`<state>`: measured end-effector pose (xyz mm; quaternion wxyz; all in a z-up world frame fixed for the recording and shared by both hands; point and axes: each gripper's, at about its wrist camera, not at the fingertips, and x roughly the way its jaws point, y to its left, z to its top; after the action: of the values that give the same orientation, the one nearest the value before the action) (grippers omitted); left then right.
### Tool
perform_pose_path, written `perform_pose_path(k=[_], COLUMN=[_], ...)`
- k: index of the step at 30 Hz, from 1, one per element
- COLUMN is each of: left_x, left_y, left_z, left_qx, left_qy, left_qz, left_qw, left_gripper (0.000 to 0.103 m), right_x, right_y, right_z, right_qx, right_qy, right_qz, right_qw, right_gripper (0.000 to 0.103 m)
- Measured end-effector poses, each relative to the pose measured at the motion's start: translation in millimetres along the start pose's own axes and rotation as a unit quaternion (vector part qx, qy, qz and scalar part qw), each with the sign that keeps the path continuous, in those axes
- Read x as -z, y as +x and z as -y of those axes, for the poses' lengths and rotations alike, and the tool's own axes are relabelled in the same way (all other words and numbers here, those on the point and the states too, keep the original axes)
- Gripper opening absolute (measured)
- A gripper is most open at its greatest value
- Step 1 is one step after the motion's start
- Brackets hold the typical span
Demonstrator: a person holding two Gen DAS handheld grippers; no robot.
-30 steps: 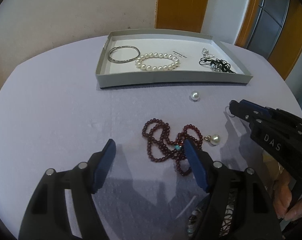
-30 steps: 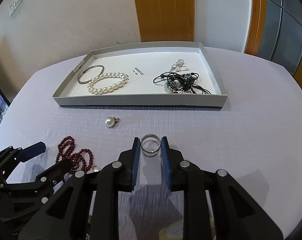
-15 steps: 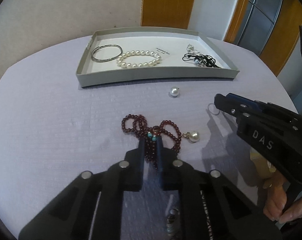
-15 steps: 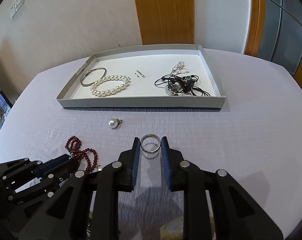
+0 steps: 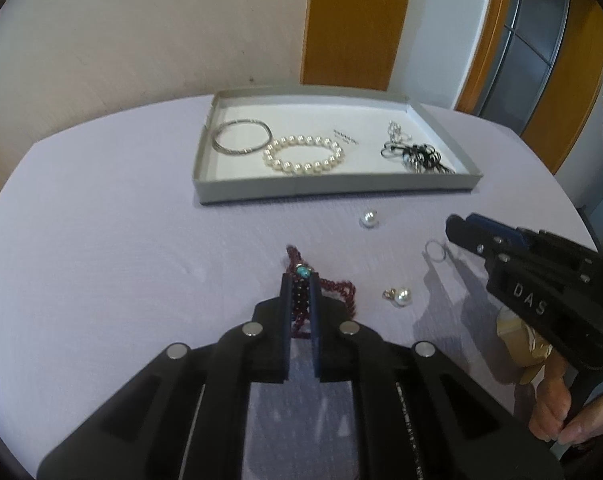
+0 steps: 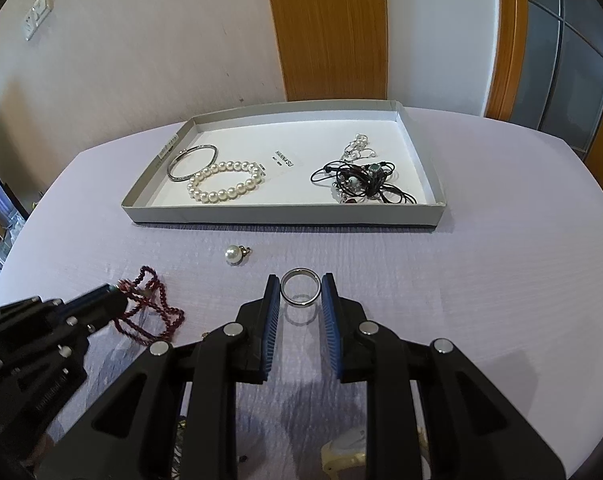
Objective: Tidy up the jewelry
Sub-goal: 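Lift and carry the silver ring and garnet necklace over the gray tray with both tools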
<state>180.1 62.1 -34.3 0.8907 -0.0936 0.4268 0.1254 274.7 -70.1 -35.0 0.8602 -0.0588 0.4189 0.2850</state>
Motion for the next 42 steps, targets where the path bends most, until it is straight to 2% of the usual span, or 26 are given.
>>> perform_pose_path(k=[19, 27, 35, 42], left_x=[-34, -64, -110, -148], left_y=[-34, -44, -46, -28], left_z=[-7, -7, -3, 8], left_qx=[-0.014, -0.02, -0.029, -0.038], left_qy=[-0.003, -0.006, -0.004, -0.002], left_qz=[0.04, 0.057, 0.072, 0.076], left_qw=[0.9991, 0.9982, 0.997, 0.9964], left_gripper=[0.008, 0.008, 0.008, 0.008], right_x=[-17, -39, -70, -95], right_y=[-23, -28, -22, 0], right_z=[-2, 2, 13, 25], right_qx=[-0.012, -0.015, -0.027, -0.039], right_qy=[-0.005, -0.006, 0.003, 0.012], right_qz=[0.024, 0.038, 0.047, 0.041], right_qw=[1.0, 0.999, 0.999, 0.998], right_gripper=[0.022, 0.022, 0.022, 0.022])
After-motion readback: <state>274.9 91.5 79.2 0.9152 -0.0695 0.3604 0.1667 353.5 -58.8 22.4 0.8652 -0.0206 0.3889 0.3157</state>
